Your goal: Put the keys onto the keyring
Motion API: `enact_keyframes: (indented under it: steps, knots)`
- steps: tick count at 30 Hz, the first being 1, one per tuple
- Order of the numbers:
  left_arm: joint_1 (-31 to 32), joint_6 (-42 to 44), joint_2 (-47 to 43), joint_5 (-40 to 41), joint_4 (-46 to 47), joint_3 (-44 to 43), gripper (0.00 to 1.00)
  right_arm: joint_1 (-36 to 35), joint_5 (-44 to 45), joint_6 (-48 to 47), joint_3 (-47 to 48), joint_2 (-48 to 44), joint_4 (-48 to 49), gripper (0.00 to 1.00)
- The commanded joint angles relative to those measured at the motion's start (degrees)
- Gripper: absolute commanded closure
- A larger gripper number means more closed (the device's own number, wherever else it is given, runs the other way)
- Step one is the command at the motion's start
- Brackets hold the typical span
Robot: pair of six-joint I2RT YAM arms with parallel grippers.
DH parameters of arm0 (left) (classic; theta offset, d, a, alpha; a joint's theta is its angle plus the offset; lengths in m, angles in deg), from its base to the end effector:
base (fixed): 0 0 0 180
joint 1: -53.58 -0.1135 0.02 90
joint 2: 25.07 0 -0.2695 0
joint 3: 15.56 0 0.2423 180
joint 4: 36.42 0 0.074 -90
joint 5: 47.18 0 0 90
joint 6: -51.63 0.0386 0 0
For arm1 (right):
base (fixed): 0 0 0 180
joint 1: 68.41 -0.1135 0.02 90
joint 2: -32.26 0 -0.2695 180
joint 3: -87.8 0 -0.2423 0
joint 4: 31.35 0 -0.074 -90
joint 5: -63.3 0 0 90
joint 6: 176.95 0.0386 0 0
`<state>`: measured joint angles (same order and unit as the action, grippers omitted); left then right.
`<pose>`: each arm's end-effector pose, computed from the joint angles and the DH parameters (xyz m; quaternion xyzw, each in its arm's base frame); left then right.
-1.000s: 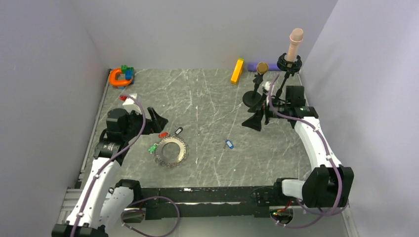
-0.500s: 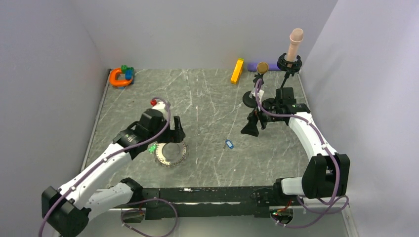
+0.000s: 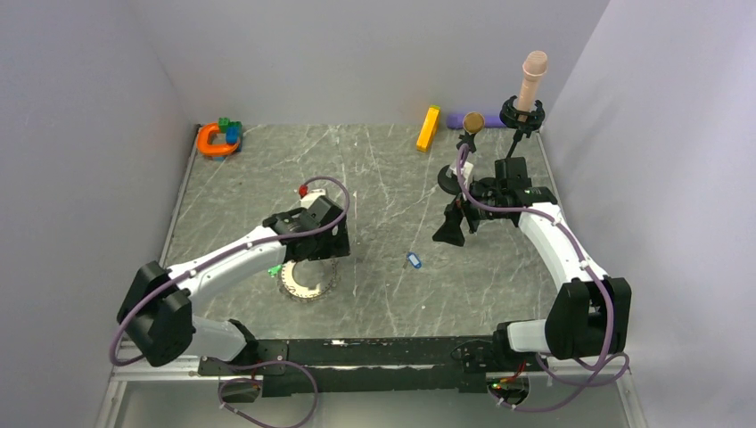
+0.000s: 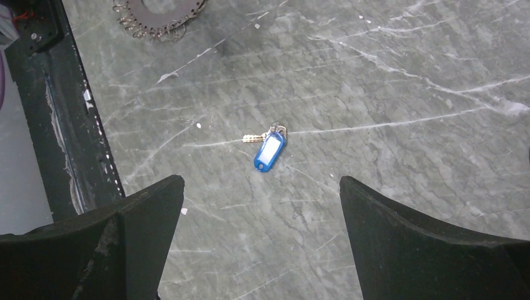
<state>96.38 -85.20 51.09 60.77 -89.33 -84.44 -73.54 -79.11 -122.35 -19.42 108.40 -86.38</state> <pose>0.1922 -0.1618 0.2484 -0.0737 0.9525 -0.0721 0.2865 0.2447 0.0527 0.2779 -0.4118 0.7682 0.3463 0.3468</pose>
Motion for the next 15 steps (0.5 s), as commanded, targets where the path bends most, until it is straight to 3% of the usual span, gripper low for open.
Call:
enact_keyframes:
  steps: [1, 9, 15]
  knots:
    - [0.30, -3.88, 1.46, 2.57, 2.59, -0.49, 0.06, -0.58, 0.36, -0.13, -0.08, -0.46, 2.10, 0.00]
    - [-0.51, -1.25, 8.08, 0.96, 6.71, -0.22, 0.09, -0.94, 0.77, -0.11, -0.24, -0.28, 2.32, 0.00]
    - [-2.96, 1.61, 9.33, -0.97, 9.81, 1.29, 0.24, -1.11, 0.85, -0.27, -0.17, 0.03, 2.11, 0.00]
